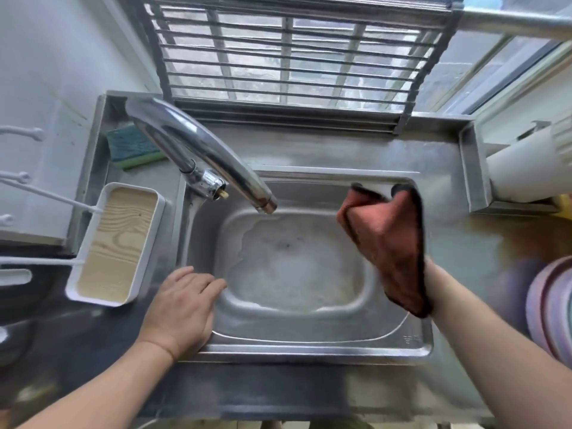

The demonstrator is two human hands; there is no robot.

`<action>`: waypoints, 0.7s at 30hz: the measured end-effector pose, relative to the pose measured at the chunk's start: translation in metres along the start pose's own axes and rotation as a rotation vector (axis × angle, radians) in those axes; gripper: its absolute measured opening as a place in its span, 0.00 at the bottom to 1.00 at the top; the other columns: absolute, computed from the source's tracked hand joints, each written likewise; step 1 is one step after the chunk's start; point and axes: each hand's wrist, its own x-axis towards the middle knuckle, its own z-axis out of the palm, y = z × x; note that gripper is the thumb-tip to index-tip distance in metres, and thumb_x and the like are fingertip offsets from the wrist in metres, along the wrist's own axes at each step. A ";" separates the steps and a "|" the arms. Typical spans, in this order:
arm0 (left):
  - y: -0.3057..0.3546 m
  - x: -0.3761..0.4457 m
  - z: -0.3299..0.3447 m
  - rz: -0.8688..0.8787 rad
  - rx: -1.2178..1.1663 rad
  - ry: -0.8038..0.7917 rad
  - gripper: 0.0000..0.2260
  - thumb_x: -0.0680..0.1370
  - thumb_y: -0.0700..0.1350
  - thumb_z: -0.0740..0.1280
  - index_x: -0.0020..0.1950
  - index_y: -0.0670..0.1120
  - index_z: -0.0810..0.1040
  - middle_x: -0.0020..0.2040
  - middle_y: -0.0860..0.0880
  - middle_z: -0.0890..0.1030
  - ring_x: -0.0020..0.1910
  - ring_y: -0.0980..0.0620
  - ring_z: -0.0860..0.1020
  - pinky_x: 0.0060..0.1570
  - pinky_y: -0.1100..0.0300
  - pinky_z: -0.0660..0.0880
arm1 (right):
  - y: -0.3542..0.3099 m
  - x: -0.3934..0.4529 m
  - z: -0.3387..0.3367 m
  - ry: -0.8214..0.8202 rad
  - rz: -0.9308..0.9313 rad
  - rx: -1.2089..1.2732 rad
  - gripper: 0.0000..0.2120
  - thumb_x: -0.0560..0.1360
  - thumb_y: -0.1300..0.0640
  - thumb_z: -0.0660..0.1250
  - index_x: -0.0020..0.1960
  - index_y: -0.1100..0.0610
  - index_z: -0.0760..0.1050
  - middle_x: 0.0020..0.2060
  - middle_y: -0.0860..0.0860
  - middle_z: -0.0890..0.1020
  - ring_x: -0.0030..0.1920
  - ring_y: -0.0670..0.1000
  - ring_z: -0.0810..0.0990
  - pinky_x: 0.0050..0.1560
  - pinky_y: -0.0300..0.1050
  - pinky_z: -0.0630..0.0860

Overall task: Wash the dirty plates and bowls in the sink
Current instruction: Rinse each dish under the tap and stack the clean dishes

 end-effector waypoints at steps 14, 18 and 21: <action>0.000 -0.001 0.004 -0.011 -0.008 0.011 0.18 0.71 0.45 0.63 0.57 0.47 0.84 0.51 0.49 0.83 0.49 0.45 0.82 0.69 0.48 0.69 | 0.074 0.066 0.084 -0.196 -0.133 -1.359 0.47 0.74 0.25 0.63 0.84 0.38 0.45 0.84 0.49 0.36 0.83 0.66 0.36 0.75 0.81 0.45; -0.001 -0.001 0.004 -0.024 -0.016 0.008 0.18 0.70 0.45 0.64 0.56 0.48 0.84 0.50 0.51 0.83 0.47 0.46 0.82 0.69 0.49 0.69 | 0.070 0.084 0.094 -0.188 0.016 -1.328 0.55 0.68 0.25 0.70 0.82 0.33 0.39 0.83 0.48 0.33 0.81 0.69 0.33 0.71 0.84 0.44; -0.001 0.000 0.003 -0.026 -0.012 0.007 0.18 0.69 0.45 0.64 0.56 0.48 0.84 0.50 0.51 0.83 0.48 0.46 0.82 0.69 0.48 0.69 | 0.067 0.085 0.104 -0.193 0.035 -1.347 0.50 0.70 0.29 0.71 0.82 0.34 0.45 0.84 0.52 0.38 0.81 0.71 0.40 0.72 0.82 0.53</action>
